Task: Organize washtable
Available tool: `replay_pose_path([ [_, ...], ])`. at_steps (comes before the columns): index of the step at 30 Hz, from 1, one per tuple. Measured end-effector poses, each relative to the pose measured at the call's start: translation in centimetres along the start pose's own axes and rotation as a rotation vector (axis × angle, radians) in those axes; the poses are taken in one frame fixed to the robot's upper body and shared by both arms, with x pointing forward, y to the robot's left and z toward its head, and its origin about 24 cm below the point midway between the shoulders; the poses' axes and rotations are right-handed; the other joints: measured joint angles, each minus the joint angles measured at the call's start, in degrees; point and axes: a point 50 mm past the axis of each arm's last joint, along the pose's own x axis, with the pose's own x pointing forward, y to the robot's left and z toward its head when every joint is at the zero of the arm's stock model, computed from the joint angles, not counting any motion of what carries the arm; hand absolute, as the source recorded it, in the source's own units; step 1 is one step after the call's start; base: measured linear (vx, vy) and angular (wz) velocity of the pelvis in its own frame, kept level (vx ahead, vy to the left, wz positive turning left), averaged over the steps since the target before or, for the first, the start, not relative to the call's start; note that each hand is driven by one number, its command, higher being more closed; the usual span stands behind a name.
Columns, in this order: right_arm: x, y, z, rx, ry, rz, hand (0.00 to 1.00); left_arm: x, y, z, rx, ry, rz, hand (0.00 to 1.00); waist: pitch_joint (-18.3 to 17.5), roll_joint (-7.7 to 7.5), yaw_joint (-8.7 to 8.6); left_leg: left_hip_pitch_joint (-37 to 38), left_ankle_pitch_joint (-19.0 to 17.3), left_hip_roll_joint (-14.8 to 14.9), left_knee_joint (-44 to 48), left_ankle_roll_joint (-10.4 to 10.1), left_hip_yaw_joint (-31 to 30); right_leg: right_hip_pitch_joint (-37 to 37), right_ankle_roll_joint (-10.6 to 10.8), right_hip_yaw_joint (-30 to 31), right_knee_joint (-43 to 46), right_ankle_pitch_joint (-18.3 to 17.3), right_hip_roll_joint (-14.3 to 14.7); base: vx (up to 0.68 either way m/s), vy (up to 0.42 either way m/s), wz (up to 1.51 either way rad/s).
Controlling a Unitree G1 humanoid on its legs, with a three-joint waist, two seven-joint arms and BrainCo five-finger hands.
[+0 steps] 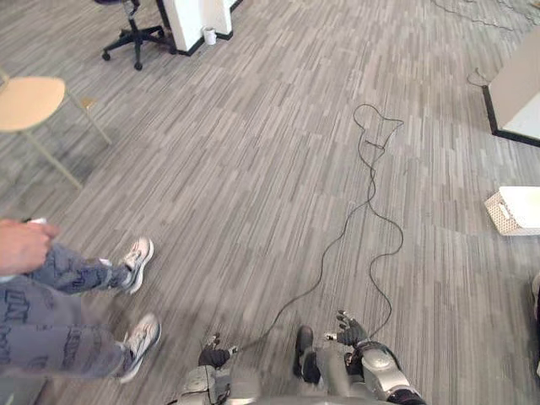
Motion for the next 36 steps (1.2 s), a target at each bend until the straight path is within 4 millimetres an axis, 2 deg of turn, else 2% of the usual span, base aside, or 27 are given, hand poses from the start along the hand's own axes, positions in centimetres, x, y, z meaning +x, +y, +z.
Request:
replay_pose_path([
  [1, -0.1, 0.3, -0.4, 0.006, 0.012, 0.005, 0.0, 0.0, 0.4, 0.7, -0.005, -0.037, 0.007, 0.0, 0.1, -1.35, 0.92, -4.0, -1.8, -1.1, -5.2, 1.6, 2.6, 4.2, 0.3, 1.6, -2.5, -0.7, -0.8, 0.64, -0.052, -0.28],
  [3, 0.0, 0.1, -0.5, 0.012, 0.02, -0.001, 0.0, 0.1, 0.4, 1.8, -0.031, -0.088, 0.008, 0.0, 0.4, -2.17, 2.54, -9.9, -1.9, -4.1, -19.6, 1.8, 2.7, 8.3, 1.9, 3.7, -5.3, -2.1, -2.3, 0.64, 0.042, -0.55],
  [5, -0.1, -0.3, -0.8, 0.009, 0.035, -0.01, 0.0, 0.1, 0.0, 2.2, -0.067, -0.112, 0.005, 0.0, 0.7, -1.33, 3.96, -12.8, 2.6, -5.2, -39.8, -1.0, 0.2, 11.5, 3.4, 5.7, -7.4, -4.0, -2.7, 0.55, 0.16, -0.67],
  [6, -0.1, -0.6, -1.3, -0.001, 0.054, -0.016, 0.0, 0.1, -0.4, 2.4, -0.085, -0.119, -0.001, 0.0, 0.9, -0.55, 5.0, -13.4, 8.5, -4.5, -47.1, -1.5, -0.5, 14.1, 4.2, 7.4, -8.6, -5.7, -2.5, 0.55, 0.252, -0.64],
  [7, -0.2, -0.4, -1.8, -0.004, 0.075, -0.01, 0.0, 0.1, -0.2, 2.3, -0.092, -0.119, 0.006, 0.0, 0.8, -0.96, 5.43, -13.4, 12.5, -4.7, -45.9, -0.7, 0.1, 16.1, 5.2, 8.5, -8.8, -7.5, -3.2, 0.58, 0.281, -0.54],
  [8, -0.3, 0.1, -1.9, 0.002, 0.08, 0.0, 0.0, 0.1, 0.2, 2.4, -0.103, -0.123, 0.019, 0.0, 0.4, -1.79, 5.51, -13.6, 13.7, -5.4, -43.3, 0.5, 0.5, 16.7, 5.5, 8.8, -7.3, -10.0, -4.8, 0.62, 0.291, -0.34],
  [9, -0.4, 0.4, -2.3, 0.011, 0.088, 0.007, 0.0, 0.1, 0.5, 2.4, -0.129, -0.125, 0.035, 0.0, -0.2, -2.77, 5.45, -14.7, 13.1, -6.1, -38.8, 1.6, 0.8, 15.8, 5.5, 9.2, -2.7, -12.4, -6.0, 0.68, 0.296, -0.3],
  [10, -0.5, 0.6, -2.4, 0.011, 0.09, 0.011, 0.0, 0.1, 0.7, 2.4, -0.145, -0.123, 0.043, 0.0, -0.2, -3.39, 5.51, -14.3, 10.9, -6.7, -35.9, 4.7, 1.7, 13.5, 6.4, 9.5, 5.4, -13.5, -7.1, 0.69, 0.283, -0.27],
  [11, -0.5, 0.8, -2.5, 0.01, 0.091, 0.015, 0.0, 0.1, 0.8, 2.3, -0.144, -0.118, 0.045, 0.0, -0.5, -4.07, 5.58, -13.4, 9.7, -7.0, -35.6, 5.4, 2.1, 11.2, 7.4, 9.6, 11.5, -14.0, -7.9, 0.69, 0.263, -0.18],
  [13, -0.4, 1.0, -1.8, 0.019, 0.063, 0.017, 0.0, 0.2, 1.5, 1.9, -0.109, -0.09, 0.054, 0.0, 0.0, -6.37, 3.75, -7.5, 5.7, -10.0, -35.9, 7.9, 2.4, 1.7, 9.9, 9.0, 38.0, -8.4, -12.1, 0.69, 0.255, 0.13],
  [14, -0.3, 0.8, -1.4, 0.013, 0.041, 0.015, 0.0, 0.2, 1.7, 1.6, -0.084, -0.063, 0.054, 0.0, 0.4, -6.47, 2.64, -2.6, 3.5, -10.7, -36.1, 9.1, 2.4, -1.3, 9.3, 7.1, 47.8, -8.6, -14.1, 0.6, 0.212, 0.25],
  [15, -0.3, 0.7, -1.2, 0.009, 0.031, 0.013, 0.0, 0.2, 1.7, 1.1, -0.085, -0.044, 0.056, 0.0, 0.9, -5.78, 2.54, 1.4, 2.2, -10.7, -37.0, 9.7, 2.4, -2.9, 8.5, 5.2, 50.1, -9.6, -14.7, 0.58, 0.174, 0.09],
  [17, -0.2, 0.9, -0.7, -0.001, 0.009, 0.021, 0.0, 0.0, 1.7, 0.5, -0.079, -0.021, 0.055, 0.0, 1.2, -5.23, 2.39, 8.7, 0.8, -10.3, -41.3, 10.2, 2.7, -7.3, 7.7, 0.7, 46.5, -12.8, -14.9, 0.56, 0.132, -0.11],
  [19, -0.1, 0.7, -0.1, -0.01, -0.014, 0.019, 0.0, 0.0, 1.4, 0.2, -0.063, -0.008, 0.042, 0.0, 1.3, -5.17, 2.09, 13.5, 0.8, -9.5, -45.1, 10.2, 3.8, -12.3, 7.4, -4.6, 35.8, -13.3, -14.1, 0.53, 0.087, 0.03],
  [21, 0.1, 0.4, 0.7, -0.031, -0.038, 0.018, 0.0, -0.1, 1.5, -0.3, -0.052, 0.012, 0.043, 0.0, 1.4, -5.04, 0.79, 18.2, 0.3, -9.3, -49.1, 9.2, 4.3, -16.1, 9.1, -6.3, 17.4, -8.6, -11.8, 0.7, 0.076, 0.16],
  [22, 0.1, 0.5, 0.7, -0.031, -0.039, 0.019, 0.0, -0.3, 1.5, -0.7, -0.047, 0.019, 0.044, 0.0, 1.4, -5.27, 0.37, 21.6, -0.5, -9.9, -52.2, 7.6, 4.8, -15.9, 10.0, -6.2, 6.7, -4.1, -10.3, 0.5, 0.036, 0.15],
  [23, 0.1, 0.5, 0.8, -0.031, -0.041, 0.02, 0.0, -0.3, 1.6, -0.8, -0.041, 0.023, 0.045, 0.0, 1.3, -5.35, 0.15, 23.6, -1.2, -10.2, -53.2, 6.4, 4.9, -16.0, 9.5, -5.9, 3.9, -2.7, -10.1, 0.68, 0.008, 0.21],
  [24, 0.1, 0.6, 0.7, -0.036, -0.04, 0.024, 0.0, -0.4, 1.6, -1.2, -0.022, 0.034, 0.044, 0.0, 1.0, -5.47, -0.48, 26.8, -2.8, -10.5, -53.6, 3.8, 4.3, -15.9, 8.3, -5.5, 3.0, -2.1, -9.3, 0.58, -0.011, 0.32],
  [25, 0.1, 0.5, 0.9, -0.039, -0.046, 0.025, 0.0, -0.5, 1.4, -1.5, -0.018, 0.043, 0.038, 0.0, 0.4, -4.55, -0.78, 27.7, -4.0, -9.8, -52.1, 2.8, 2.7, -16.5, 3.7, -3.5, 5.4, 1.8, -8.0, 0.88, -0.024, 0.43],
  [26, 0.1, 0.6, 0.8, -0.03, -0.044, 0.025, 0.0, -0.5, 1.3, -1.7, -0.015, 0.051, 0.035, 0.0, -0.2, -4.61, -1.31, 25.8, -4.2, -9.1, -47.2, 2.4, 1.2, -17.4, 1.9, -3.1, 8.3, 3.3, -8.0, 0.77, -0.066, 0.58],
  [27, 0.0, 0.4, 0.9, -0.027, -0.053, 0.025, 0.0, -0.5, 1.1, -1.6, -0.027, 0.047, 0.034, 0.0, -0.7, -3.91, -1.69, 21.0, -3.6, -7.4, -34.1, 1.3, -0.5, -16.4, 1.1, -5.0, 10.2, 4.1, -7.5, 0.91, -0.082, 0.4],
  [28, -0.1, 0.0, 1.1, -0.037, -0.064, 0.023, 0.0, -0.5, 0.2, -1.6, -0.079, 0.05, 0.032, 0.0, -0.6, -0.64, -1.62, 14.5, 2.6, -3.5, -19.1, -3.5, -0.7, -13.7, 0.5, -5.3, 10.4, 1.3, -4.7, 0.75, -0.059, 0.12],
  [29, -0.2, -0.2, 1.3, -0.04, -0.073, 0.019, 0.0, -0.5, 0.2, -1.6, -0.102, 0.051, 0.037, 0.0, -0.5, 0.74, -1.29, 11.7, 8.8, -1.8, -12.6, -4.4, -0.4, -12.0, 0.2, -4.8, 9.8, 0.2, -3.2, 0.74, 0.006, -0.45],
  [30, -0.2, -0.1, 1.0, -0.035, -0.06, 0.018, 0.0, -0.5, -0.2, -1.3, -0.117, 0.039, 0.032, 0.0, -0.2, 2.14, -0.37, 7.2, 8.6, 1.7, -1.9, -3.7, 0.9, -8.1, -0.6, -3.4, 8.5, -1.7, -0.8, 0.73, 0.04, -0.55],
  [31, -0.2, 0.2, 0.8, -0.025, -0.046, 0.025, 0.0, -0.4, -0.1, -0.9, -0.114, 0.025, 0.032, 0.0, 0.2, 1.73, -0.33, 4.1, 6.1, 2.8, 2.6, -2.2, 2.0, -4.5, -0.8, -2.6, 7.1, -3.1, -0.4, 0.86, 0.022, -0.44],
  [34, -0.2, 1.2, -0.4, -0.008, 0.004, 0.044, 0.0, -0.2, 1.0, 0.6, -0.112, -0.046, 0.04, 0.0, 0.6, -2.02, 1.21, -5.1, 0.4, 0.4, -5.2, 1.0, 4.5, 7.1, -0.8, 0.5, -1.0, -3.8, -2.0, 0.7, 0.015, -0.33],
  [36, -0.2, 0.9, -0.5, -0.01, 0.016, 0.032, 0.0, -0.1, 0.9, 1.7, -0.121, -0.095, 0.032, 0.0, 0.8, -2.83, 2.93, -10.3, 0.1, -3.3, -23.1, 1.5, 4.3, 11.2, 1.3, 1.9, -3.6, -4.9, -4.5, 0.58, 0.135, -0.58],
])
